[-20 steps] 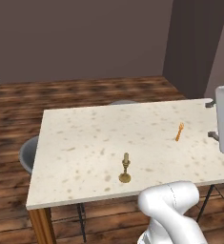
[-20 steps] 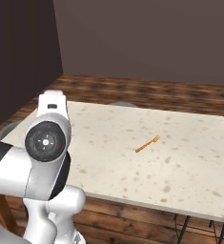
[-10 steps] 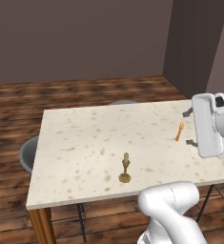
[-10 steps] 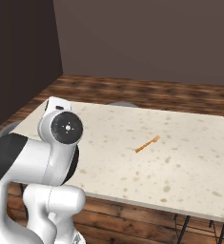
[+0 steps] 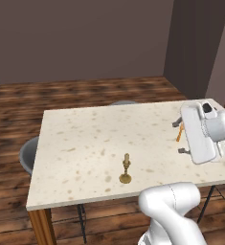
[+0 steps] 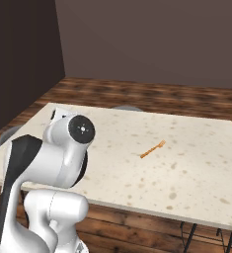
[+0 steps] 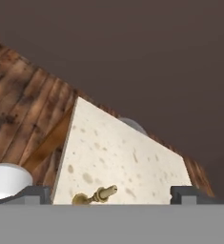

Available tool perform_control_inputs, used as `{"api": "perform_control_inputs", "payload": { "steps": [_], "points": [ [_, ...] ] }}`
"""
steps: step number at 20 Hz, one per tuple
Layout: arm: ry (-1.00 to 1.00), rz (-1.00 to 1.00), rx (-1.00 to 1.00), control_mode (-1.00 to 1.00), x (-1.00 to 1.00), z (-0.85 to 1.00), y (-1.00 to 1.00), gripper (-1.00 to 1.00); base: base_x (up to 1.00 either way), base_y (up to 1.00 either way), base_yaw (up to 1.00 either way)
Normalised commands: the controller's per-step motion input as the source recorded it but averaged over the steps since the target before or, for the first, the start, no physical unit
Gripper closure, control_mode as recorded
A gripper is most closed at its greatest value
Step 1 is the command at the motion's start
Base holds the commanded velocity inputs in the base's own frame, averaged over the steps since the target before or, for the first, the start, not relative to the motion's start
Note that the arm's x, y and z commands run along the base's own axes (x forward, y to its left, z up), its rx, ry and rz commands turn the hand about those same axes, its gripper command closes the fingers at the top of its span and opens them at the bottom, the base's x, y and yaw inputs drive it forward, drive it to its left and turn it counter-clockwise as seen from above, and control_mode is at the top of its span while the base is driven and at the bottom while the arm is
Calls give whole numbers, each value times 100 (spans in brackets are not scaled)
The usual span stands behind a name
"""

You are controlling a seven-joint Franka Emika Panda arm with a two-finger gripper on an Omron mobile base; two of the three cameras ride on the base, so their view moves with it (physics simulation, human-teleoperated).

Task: Pick the candle and jar from the dining table and place them in the open cabinet. Close the cabinet after placing the objects.

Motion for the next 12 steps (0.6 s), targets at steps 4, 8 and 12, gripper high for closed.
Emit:
{"api": "perform_control_inputs", "payload": {
  "steps": [4,8,12],
  "points": [
    [7,5,5,-100,-5,-57,9,-100,0,0,0],
    [11,2,0,-100,1,-55,16,-100,0,0,0],
    [8,1,0,-100,3,-43,4,-100,0,0,0]
  ]
}}
